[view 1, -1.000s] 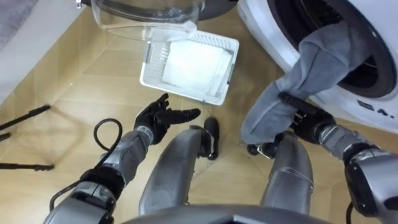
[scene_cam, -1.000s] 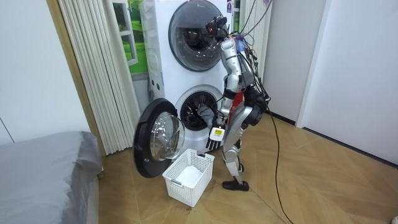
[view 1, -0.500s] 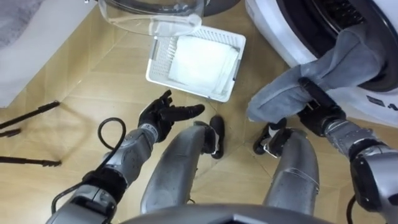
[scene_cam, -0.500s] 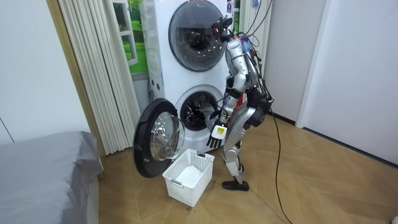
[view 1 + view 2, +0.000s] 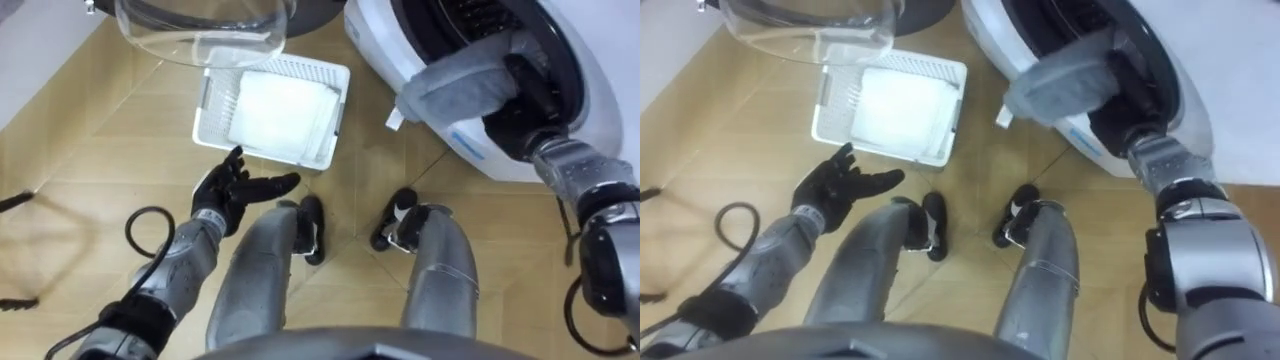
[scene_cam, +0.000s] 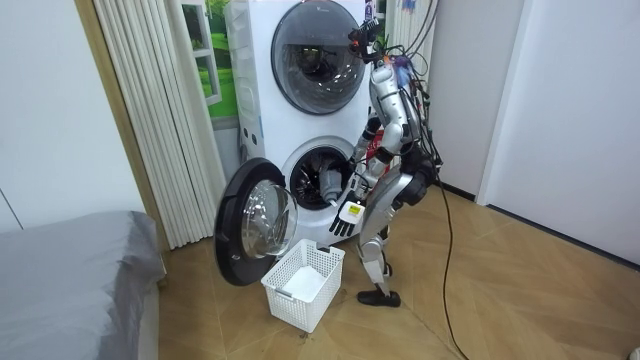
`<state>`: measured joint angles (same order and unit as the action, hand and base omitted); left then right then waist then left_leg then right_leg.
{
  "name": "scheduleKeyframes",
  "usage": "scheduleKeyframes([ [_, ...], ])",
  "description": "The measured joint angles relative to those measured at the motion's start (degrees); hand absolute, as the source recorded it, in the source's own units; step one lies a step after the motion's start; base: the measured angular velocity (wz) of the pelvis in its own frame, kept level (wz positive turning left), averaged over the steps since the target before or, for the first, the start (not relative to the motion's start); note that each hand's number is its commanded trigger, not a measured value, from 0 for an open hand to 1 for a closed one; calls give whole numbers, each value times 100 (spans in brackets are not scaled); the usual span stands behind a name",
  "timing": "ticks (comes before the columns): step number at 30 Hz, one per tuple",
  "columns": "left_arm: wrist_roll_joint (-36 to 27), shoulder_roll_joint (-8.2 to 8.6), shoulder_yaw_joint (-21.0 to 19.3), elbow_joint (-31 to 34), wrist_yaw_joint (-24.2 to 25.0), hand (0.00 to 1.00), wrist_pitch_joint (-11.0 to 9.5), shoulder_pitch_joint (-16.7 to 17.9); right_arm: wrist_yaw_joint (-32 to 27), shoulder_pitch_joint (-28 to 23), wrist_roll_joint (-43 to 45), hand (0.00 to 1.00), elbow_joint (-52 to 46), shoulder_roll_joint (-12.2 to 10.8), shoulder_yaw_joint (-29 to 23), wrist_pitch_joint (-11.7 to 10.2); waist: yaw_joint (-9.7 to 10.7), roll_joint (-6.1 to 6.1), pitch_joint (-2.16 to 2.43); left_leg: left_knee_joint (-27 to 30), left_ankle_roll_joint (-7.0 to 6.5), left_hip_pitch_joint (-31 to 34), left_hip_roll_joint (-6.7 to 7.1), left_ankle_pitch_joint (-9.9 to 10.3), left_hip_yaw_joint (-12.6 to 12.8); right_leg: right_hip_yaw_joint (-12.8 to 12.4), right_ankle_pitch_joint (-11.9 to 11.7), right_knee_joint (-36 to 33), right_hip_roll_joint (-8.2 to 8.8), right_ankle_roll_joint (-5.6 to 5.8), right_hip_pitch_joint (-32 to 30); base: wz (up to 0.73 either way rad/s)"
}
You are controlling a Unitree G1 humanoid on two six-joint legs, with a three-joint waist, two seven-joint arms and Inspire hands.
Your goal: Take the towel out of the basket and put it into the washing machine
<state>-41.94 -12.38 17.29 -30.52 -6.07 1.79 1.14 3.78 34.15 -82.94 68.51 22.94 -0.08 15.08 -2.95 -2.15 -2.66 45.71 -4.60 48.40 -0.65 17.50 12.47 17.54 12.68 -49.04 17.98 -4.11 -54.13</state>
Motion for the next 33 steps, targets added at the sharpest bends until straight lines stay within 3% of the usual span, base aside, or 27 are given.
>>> scheduleKeyframes([
  [7, 52, 39, -200, 153, -4, 0, -94, 123, -330, 183, -200, 0, 5, -9, -459, 11, 189, -15, -8, 11, -258, 12, 148, 1, 87, -132, -103, -4, 139, 184, -46, 2],
  [13, 153, 139, -199, 139, -11, 0, -92, 75, -421, 275, -476, 0, 69, -10, -562, 11, 313, -42, -25, 26, -392, 13, 234, 62, 172, -222, -110, -74, 212, 297, -111, -3],
  [22, 168, 165, -173, 130, 6, 0, -60, 14, -417, 275, -538, 0, 68, -11, -571, 11, 349, -41, -34, 42, -424, 16, 249, 89, 183, -253, -67, -60, 212, 395, -121, 0],
  [33, 165, 171, -148, 131, -6, 0, -32, -149, -414, 274, -729, 0, 67, -12, -809, -127, 239, 80, -60, 50, -419, -4, 254, 93, 182, -161, -35, -66, 289, 373, -82, 0],
])
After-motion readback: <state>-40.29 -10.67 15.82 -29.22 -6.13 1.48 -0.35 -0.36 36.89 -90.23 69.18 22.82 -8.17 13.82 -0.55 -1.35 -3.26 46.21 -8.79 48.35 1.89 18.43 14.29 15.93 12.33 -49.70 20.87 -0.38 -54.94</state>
